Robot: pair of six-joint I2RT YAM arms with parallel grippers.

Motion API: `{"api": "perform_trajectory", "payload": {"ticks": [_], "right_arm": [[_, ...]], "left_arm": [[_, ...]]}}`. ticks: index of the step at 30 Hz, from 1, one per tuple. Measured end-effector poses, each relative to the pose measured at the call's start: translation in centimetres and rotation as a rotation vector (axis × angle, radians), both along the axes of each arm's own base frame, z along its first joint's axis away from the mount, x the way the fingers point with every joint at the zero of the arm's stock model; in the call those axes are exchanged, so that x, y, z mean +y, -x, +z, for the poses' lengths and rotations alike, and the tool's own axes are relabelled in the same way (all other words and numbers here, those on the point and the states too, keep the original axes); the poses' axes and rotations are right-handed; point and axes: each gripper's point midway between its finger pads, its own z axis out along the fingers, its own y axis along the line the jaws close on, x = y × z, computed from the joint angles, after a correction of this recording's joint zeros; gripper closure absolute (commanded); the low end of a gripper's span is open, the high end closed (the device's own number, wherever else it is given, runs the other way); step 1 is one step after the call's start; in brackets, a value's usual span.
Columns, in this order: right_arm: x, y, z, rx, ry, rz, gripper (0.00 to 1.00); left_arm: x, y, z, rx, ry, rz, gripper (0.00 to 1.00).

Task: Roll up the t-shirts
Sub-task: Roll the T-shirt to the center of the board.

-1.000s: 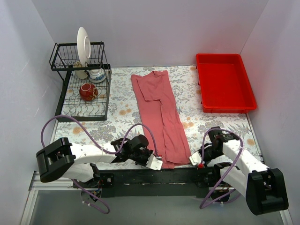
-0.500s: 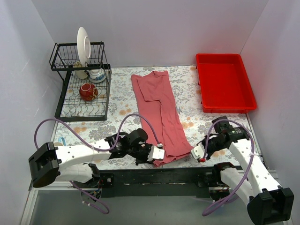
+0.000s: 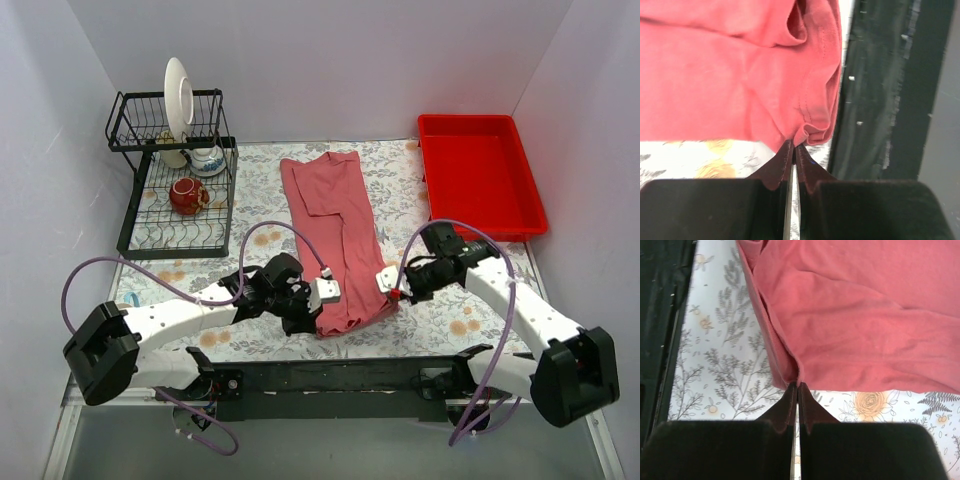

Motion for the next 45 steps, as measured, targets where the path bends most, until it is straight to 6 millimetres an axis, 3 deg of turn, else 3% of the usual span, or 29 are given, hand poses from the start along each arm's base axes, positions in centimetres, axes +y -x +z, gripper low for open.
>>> {"api": "perform_trajectory", "payload": {"ticks": [5,17,19,21,25,27,31,34,37,42,44,45], "right_arm": [[1.0,-2.9,-0.2,0.031,0.016,-0.074,0.99],[1.5,-5.5,-2.4,0.077,0.054,-0.153,0.99],[1.8,-6.1,-2.3,0.073,0.047,-0.166,0.9],[2.0,-6.6,-2.1,0.073,0.041,-0.178,0.82],[2.2,-7.8,-1.7,0.066,0.04,-0.234,0.58],[2.1,-8.5,-1.3,0.064,0.038,-0.288,0.55],[1.7,-9.5,0.5,0.032,0.005,-0.37,0.54],[1.8,-9.2,2.6,-0.008,-0.045,-0.381,0.54],[2.4,-8.2,3.6,-0.031,-0.084,-0.349,0.55],[3.0,-6.1,0.7,0.061,-0.043,-0.307,0.54],[3.1,-6.1,-0.4,0.099,-0.02,-0.312,0.55],[3.1,-6.0,-1.0,0.12,-0.009,-0.316,0.56]], "left_arm": [[0.4,-2.5,-0.4,-0.021,-0.02,0.086,1.0],[0.5,-6.7,-1.6,-0.036,-0.098,0.195,0.99],[0.6,-7.0,-1.5,-0.036,-0.097,0.207,0.88],[0.6,-7.1,-1.4,-0.034,-0.099,0.216,0.67],[1.2,-7.8,-1.1,-0.046,-0.13,0.263,0.61],[1.7,-8.5,-0.4,-0.069,-0.139,0.294,0.59],[2.0,-9.8,2.9,-0.148,-0.092,0.319,0.53],[1.3,-10.4,5.6,-0.203,-0.026,0.303,0.54],[0.1,-10.1,6.5,-0.199,0.022,0.243,0.55],[-0.9,-9.0,3.4,-0.084,-0.025,0.194,0.56],[-1.0,-8.3,2.4,-0.033,-0.041,0.182,0.65],[-1.1,-7.7,2.4,-0.003,-0.035,0.17,0.76]]}}
